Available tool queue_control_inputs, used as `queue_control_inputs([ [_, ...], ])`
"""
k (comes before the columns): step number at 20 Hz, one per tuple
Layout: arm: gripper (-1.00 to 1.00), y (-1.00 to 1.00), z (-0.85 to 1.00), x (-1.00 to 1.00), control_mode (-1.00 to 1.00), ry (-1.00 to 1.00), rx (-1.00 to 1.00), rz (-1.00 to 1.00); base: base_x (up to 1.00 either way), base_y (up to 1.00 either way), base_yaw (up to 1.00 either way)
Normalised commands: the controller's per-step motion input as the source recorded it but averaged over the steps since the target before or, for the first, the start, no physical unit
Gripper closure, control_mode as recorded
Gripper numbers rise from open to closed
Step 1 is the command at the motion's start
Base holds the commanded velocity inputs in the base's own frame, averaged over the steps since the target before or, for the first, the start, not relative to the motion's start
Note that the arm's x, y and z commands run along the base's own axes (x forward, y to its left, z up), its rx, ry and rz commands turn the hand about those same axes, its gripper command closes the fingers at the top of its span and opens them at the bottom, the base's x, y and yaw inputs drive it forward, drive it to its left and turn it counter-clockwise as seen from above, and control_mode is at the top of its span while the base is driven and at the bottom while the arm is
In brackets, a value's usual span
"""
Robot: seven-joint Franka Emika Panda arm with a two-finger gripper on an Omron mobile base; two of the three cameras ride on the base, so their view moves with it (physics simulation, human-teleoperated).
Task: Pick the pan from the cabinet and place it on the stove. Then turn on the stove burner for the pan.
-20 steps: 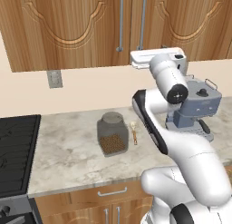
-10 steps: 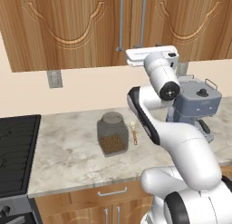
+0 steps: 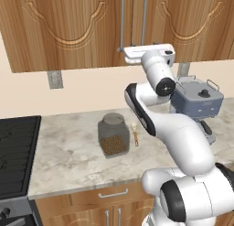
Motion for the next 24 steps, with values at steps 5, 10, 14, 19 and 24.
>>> queue_control_inputs([
  [5, -1.0, 0.0, 0.0, 0.3, -1.0, 0.0, 0.0, 0.0, 0.0, 0.0, 0.0],
  [10, -1.0, 0.01, 0.0, 0.29, -1.0, 0.0, 0.0, 0.0, 0.0, 0.0, 0.0],
  [14, -1.0, 0.08, -0.03, 0.27, -1.0, 0.0, 0.0, 0.0, 0.0, 0.0, 0.0],
  [19, 1.0, 0.14, -0.03, 0.23, -1.0, 0.0, 0.0, 0.0, 0.0, 0.0, 0.0],
  [24, 1.0, 0.0, 0.0, 0.04, -1.0, 0.01, -0.02, 0.0, 0.0, 0.0, 0.0],
])
